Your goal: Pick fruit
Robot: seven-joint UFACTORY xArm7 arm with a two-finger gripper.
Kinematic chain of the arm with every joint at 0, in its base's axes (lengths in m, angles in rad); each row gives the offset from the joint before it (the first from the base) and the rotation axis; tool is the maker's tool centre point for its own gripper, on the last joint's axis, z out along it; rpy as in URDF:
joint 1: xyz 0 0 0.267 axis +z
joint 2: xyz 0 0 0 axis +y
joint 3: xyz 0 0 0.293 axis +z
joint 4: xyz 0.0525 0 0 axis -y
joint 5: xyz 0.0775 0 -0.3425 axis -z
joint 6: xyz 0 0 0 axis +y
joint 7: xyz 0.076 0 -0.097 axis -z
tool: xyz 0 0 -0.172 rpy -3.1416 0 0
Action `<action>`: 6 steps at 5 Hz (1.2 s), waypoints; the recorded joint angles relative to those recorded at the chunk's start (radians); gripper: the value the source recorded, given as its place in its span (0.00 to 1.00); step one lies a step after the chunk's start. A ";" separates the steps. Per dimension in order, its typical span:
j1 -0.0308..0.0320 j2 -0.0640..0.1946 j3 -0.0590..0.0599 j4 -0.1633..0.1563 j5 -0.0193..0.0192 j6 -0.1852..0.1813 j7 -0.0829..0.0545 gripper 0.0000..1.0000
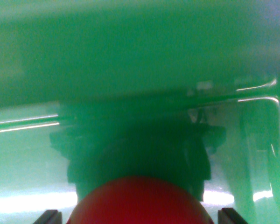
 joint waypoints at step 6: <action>0.0004 -0.016 -0.001 0.034 -0.0012 0.050 0.000 1.00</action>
